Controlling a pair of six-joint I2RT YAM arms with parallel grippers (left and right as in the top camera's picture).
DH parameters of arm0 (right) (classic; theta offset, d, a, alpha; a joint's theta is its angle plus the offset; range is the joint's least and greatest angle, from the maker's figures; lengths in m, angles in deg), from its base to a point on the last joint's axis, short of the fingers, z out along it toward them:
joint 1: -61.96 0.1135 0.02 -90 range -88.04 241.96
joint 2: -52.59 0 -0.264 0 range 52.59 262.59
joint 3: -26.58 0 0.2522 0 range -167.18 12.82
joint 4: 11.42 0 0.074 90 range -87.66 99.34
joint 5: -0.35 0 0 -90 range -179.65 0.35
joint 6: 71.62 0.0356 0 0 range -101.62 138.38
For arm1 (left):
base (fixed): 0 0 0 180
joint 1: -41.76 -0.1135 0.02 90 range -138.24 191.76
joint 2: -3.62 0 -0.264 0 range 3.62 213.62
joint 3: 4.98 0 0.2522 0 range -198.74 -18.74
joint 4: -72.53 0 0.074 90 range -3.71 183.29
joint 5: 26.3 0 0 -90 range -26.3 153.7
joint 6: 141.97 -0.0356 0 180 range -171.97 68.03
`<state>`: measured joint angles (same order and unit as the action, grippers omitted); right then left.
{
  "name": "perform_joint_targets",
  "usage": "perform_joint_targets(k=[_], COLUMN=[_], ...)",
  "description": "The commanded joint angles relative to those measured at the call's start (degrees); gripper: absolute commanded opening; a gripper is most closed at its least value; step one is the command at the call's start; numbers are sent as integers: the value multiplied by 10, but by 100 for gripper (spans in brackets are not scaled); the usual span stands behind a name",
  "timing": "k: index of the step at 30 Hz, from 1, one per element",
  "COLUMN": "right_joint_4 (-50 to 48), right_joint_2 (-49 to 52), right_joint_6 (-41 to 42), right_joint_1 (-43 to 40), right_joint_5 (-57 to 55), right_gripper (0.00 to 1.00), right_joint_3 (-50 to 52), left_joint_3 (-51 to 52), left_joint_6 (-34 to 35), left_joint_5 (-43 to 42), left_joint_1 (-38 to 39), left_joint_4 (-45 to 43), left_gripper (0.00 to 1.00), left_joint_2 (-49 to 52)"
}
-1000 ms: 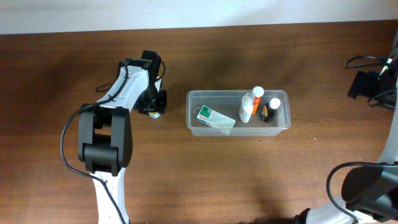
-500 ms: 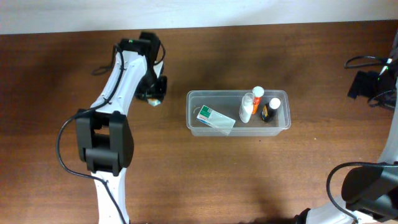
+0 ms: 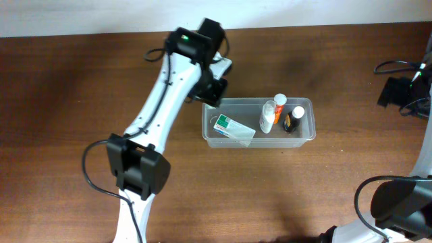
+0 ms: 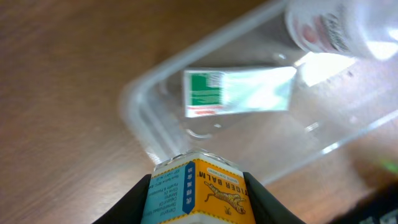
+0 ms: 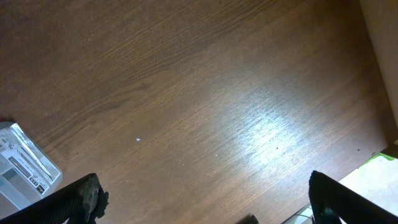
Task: Pack container
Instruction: 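Carry the jar with the left gripper into the container's left end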
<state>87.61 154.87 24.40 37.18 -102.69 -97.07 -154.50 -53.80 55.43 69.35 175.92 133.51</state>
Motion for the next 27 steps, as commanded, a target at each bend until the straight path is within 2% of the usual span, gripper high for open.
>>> perform_joint_targets(k=[1,9,27], right_joint_4=[0,0,0], right_joint_2=[-5,-5,-5], right_joint_6=[4,4,4], right_joint_1=[0,0,0], right_joint_5=[-5,-5,-5], right_gripper=[98,98,98], right_joint_3=[2,2,2], left_joint_3=[-10,11,110], left_joint_6=[-8,9,23], left_joint_5=[-10,-10,-20], left_joint_1=[26,56,57], left_joint_4=[14,-2,-80], left_gripper=[40,41,41], left_joint_2=[3,5,6])
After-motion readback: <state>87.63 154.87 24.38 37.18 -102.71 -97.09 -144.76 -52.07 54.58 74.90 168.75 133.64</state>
